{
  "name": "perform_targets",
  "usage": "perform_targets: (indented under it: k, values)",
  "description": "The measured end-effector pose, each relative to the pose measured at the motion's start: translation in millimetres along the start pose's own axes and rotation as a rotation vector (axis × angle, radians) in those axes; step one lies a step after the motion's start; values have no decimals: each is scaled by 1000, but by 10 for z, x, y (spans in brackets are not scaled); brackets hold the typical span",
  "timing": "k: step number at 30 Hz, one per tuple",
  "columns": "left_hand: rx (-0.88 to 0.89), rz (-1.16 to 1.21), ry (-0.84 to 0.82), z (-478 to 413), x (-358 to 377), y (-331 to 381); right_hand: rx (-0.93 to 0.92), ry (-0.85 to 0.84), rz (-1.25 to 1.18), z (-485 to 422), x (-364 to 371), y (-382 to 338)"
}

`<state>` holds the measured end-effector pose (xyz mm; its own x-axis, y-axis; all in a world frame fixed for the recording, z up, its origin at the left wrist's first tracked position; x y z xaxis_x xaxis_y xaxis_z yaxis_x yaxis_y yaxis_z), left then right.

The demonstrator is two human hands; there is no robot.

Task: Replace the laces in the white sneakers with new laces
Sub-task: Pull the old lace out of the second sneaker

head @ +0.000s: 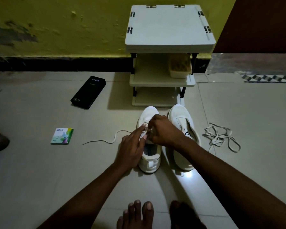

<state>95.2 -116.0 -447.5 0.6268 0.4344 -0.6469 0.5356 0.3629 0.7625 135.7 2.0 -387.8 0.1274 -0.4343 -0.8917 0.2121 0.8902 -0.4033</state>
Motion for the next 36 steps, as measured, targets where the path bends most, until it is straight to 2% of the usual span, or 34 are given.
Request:
perform_targets:
  k: [4,10,13,16,19,21,23,27,29,30,31,32,34,35,36]
  values:
    - [-15,-25,8,-2,25,-17,71,1,126,-89,14,-60]
    - [33,-280,-88,-45,31,-22,132,54,119,-96,52,-27]
    - [29,-315,-120,-67,27,-35,214,192,-82,-68,2,123]
    - [30,-351,-111,-78,14,-43,391,351,-451,20,-34,427]
    - [-2,-413,-138,-74,13,-34,398,281,-792,39,146,519]
    - [-22,-436,-170,-73,16,-28,287,230,-853,25,156,473]
    - [-30,-451,-192,-82,17,-11,158,115,-623,-19,21,355]
    - [-40,-496,-212,-86,15,33,35,-169,103,-136,-30,137]
    - [-40,-498,-234,-96,17,46,-35,-229,385,-139,42,-27]
    - [-42,-500,-248,-98,18,52,-63,-244,437,-137,71,-85]
    - [-45,-506,-259,-92,15,57,-67,-256,371,-129,54,-112]
    - [-48,-511,-265,-91,10,61,-42,-268,186,-129,8,-76]
    - [-60,-514,-262,-89,-4,52,43,-343,-416,-112,-46,127]
    - [-61,-519,-255,-88,-10,40,59,-354,-616,-68,-85,199]
    - [-50,-533,-254,-96,-7,37,51,-369,-692,-20,-89,245]
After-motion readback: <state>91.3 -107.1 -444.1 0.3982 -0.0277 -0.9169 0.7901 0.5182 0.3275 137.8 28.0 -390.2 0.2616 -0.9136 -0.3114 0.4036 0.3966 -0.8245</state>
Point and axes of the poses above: each hand's wrist, its own z-axis away from the middle knuckle, its own x-axis out of the palm, y = z × x, the point moved 8 cm from there along -z, towards the middle knuckle, and after that the axes turned 9 degrees about -y, right-handed, at the moved point
